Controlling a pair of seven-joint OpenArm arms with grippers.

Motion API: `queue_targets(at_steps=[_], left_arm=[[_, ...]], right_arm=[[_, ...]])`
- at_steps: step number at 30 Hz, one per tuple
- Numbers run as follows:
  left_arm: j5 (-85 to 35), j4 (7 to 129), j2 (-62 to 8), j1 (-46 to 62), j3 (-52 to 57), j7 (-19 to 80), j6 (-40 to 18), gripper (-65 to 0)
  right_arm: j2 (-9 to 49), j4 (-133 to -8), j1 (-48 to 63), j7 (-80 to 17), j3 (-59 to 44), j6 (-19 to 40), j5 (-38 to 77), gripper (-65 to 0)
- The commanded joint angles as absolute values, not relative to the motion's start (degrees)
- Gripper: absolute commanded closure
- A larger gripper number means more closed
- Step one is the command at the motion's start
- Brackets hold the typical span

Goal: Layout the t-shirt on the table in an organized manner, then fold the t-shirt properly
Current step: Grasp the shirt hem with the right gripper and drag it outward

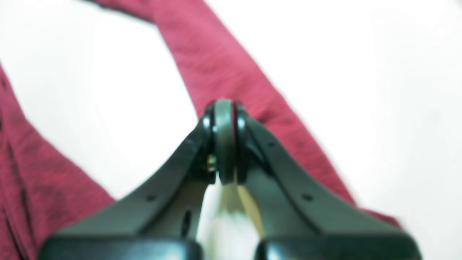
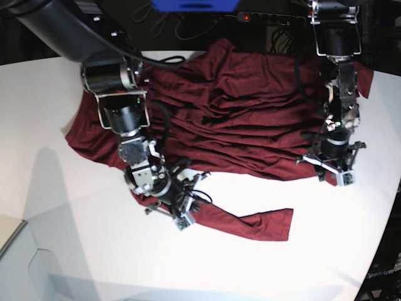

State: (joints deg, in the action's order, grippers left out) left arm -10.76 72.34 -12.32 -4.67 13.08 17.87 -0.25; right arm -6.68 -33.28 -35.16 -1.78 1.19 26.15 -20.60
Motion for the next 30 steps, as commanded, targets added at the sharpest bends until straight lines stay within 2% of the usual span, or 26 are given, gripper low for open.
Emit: queue_targets(at_steps=[1,15,19,26,30], left_arm=[[-10.86,73.54,-12.88,-5.76,13.32,16.57,-0.22,-20.3],[-10.86,72.75,-12.88,-5.85,13.32,16.57,-0.22,-20.3],[-10.86,72.75,-12.88,-5.85,13.32,16.48,-0.22,-20.3],[-10.86,72.75,-12.88,-5.85,13.32,16.31,-0.22,-20.3],[-10.86,72.84,-12.88,-5.93,13.32,16.40,-0.22,-20.3]], right_arm=[[-7.08,-33.80,-37.41,0.57,1.27,25.98,-19.91,-2.3],[-5.32,-26.95,-34.86,0.22,1.98,26.07,-20.18,-1.9],[-5.23,-33.80,-29.14,0.22,7.52,26.07,-23.43,-1.9],[-3.21,-56.22,-17.45,0.13,15.78,26.24,-27.21,-1.9],[-3.47,-61.49,-17.63,0.13,14.37,26.24,-27.21,-1.9]])
